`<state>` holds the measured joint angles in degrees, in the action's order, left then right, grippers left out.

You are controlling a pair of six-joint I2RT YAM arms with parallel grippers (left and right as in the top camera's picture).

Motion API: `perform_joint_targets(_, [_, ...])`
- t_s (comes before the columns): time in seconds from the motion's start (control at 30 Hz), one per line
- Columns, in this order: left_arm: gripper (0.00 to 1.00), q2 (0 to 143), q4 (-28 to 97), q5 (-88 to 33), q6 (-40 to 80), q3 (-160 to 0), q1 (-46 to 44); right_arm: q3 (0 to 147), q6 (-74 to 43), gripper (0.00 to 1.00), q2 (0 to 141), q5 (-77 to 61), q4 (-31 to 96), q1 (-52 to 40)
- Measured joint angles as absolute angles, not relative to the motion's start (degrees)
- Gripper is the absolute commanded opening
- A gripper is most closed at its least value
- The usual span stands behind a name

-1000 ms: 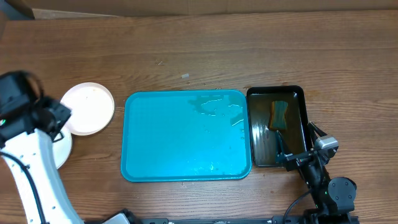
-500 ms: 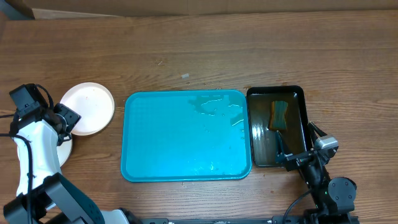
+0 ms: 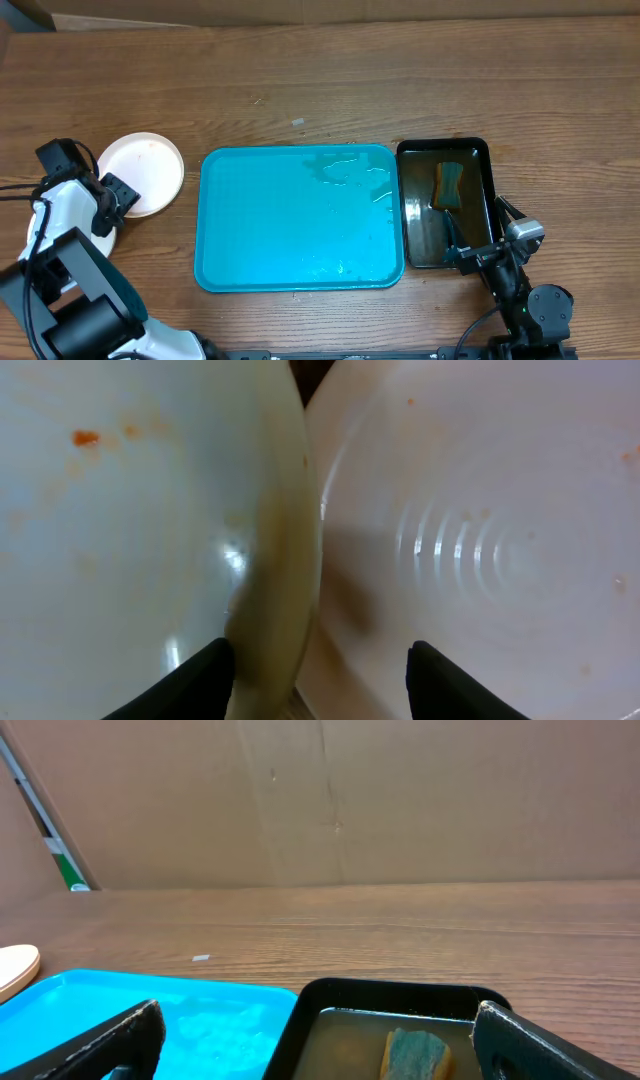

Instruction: Clean dirty plates on tray and stack at the side

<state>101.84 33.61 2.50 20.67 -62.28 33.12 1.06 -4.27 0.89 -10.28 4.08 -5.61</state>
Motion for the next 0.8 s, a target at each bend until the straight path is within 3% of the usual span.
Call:
perform_joint_targets(0.17, [0.49,102.04,31.40,0.71,20.43,-62.28,33.10,1.06,-4.27,1.00,0.89,-10.28,4.05,-5.61])
perform_joint_targets(0.37, [0.25,102.04,30.30,-2.15,20.08,-62.28,32.32,1.06,-4.27,1.00,0.89,-10.28,4.08,-5.61])
perform_joint_targets(0.6, [0.06,102.37,29.50,-3.42,19.35,-62.28,29.21,1.06,-4.27,1.00,0.89,-10.28,4.08,-5.61])
perform_joint_targets(0.8, [0.04,102.45,29.41,-3.44,19.07,-62.28,28.95,1.06,-4.27,1.00,0.89,-10.26,4.05,-5.61])
